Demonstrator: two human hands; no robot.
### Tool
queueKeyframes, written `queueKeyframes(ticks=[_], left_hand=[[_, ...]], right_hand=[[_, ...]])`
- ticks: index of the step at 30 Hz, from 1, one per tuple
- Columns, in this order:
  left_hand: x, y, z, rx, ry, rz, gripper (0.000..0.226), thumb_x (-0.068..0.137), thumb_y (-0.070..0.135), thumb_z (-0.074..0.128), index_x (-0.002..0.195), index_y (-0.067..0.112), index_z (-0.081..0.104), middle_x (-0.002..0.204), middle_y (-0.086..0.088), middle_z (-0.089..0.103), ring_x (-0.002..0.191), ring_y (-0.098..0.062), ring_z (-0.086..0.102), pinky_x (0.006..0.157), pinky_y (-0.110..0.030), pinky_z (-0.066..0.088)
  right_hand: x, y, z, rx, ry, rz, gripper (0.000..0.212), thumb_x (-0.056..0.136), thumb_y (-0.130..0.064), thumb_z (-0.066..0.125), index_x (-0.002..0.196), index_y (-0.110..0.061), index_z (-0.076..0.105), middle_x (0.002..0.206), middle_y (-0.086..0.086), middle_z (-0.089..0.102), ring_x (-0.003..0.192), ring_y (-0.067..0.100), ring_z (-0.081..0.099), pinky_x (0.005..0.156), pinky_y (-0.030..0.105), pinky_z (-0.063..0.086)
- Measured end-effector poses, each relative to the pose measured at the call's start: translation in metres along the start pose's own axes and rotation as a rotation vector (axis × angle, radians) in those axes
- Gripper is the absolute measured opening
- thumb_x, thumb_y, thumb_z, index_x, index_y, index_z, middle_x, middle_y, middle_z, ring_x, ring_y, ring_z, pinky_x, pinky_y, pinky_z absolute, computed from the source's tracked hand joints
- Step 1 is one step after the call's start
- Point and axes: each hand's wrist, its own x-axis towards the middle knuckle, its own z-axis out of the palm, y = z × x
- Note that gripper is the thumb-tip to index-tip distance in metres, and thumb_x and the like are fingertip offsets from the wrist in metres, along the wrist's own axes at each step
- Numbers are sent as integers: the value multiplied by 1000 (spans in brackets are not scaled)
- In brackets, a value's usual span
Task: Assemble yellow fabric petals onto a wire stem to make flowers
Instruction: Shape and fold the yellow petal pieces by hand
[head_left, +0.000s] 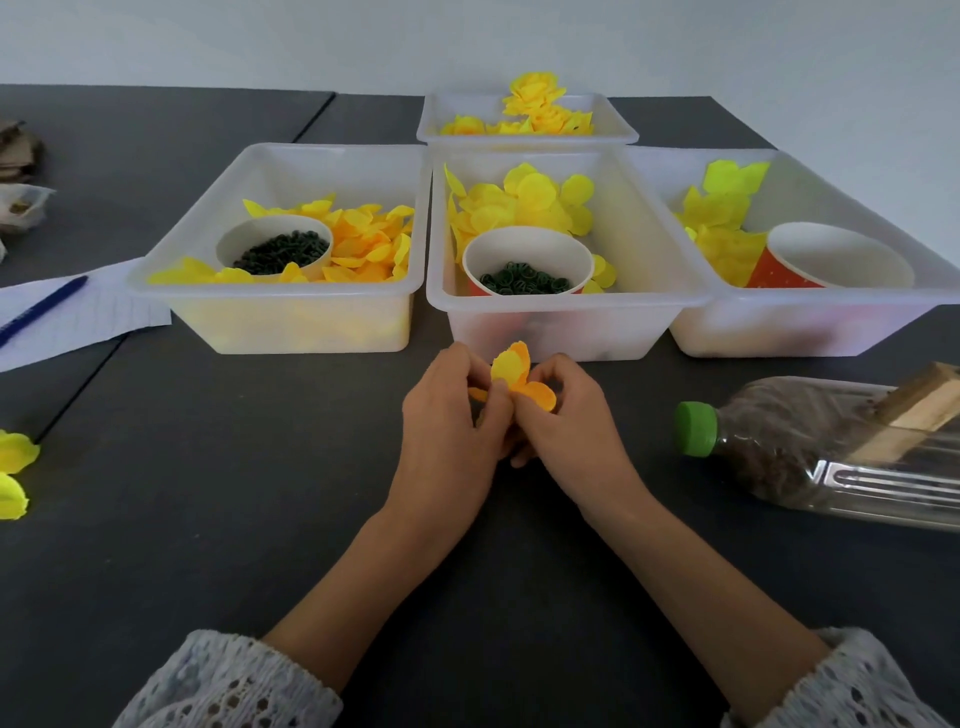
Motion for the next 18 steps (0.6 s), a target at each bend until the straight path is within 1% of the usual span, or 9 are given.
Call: queueKeyframes(ticks=[2, 5, 8, 10, 12, 15, 18], left_hand=[[1, -1, -1, -3, -47, -29, 13, 93, 28, 62, 84, 29, 52, 80, 12, 59, 74, 0, 55, 61, -7, 41], [3, -3, -5, -27, -74, -34, 8, 89, 32, 66, 87, 33, 58, 81, 17, 64, 81, 5, 59, 67, -6, 44], [5, -5, -9, -55, -84, -48, 9, 87, 32, 69, 82, 28, 63, 79, 15, 66, 80, 3, 61, 65, -8, 45], [6, -6, -12, -55, -79, -58, 17, 88, 29, 69, 75, 24, 59, 73, 11, 65, 75, -3, 61, 62, -14, 46], [6, -5, -13, -71, -65, -63, 22, 90, 25, 66, 71, 26, 54, 69, 9, 62, 70, -3, 59, 58, -12, 44], [5, -2, -12, -73, -43, -73, 21, 93, 24, 62, 75, 23, 53, 71, 6, 60, 68, -3, 56, 57, -15, 44], [4, 1, -10, -75, -12, -63, 21, 94, 22, 60, 76, 22, 51, 68, 7, 56, 63, 2, 52, 54, -10, 40]], right_hand=[[-1, 2, 1, -31, 3, -18, 12, 92, -20, 61, 88, -16, 50, 69, -4, 68, 55, 15, 68, 45, 20, 50], [-3, 6, 2, -72, 13, -60, 10, 93, -20, 59, 90, -17, 50, 72, 1, 67, 57, 14, 68, 46, 18, 49], [-5, 8, 4, -112, 27, -103, 7, 95, -17, 54, 89, -16, 49, 69, 3, 66, 53, 15, 66, 44, 18, 48], [-5, 7, 5, -130, 38, -108, 9, 96, -19, 51, 88, -18, 48, 67, 2, 65, 51, 15, 65, 42, 19, 47], [-3, 6, 4, -112, 47, -82, 10, 97, -19, 49, 88, -17, 47, 66, 3, 65, 49, 16, 65, 41, 21, 47], [0, 3, 1, -53, 57, -4, 8, 96, -16, 49, 89, -14, 45, 68, 7, 66, 49, 22, 66, 40, 25, 48], [5, 1, -1, 21, 60, 79, 8, 95, -14, 49, 90, -9, 45, 68, 12, 68, 50, 27, 66, 41, 29, 49]])
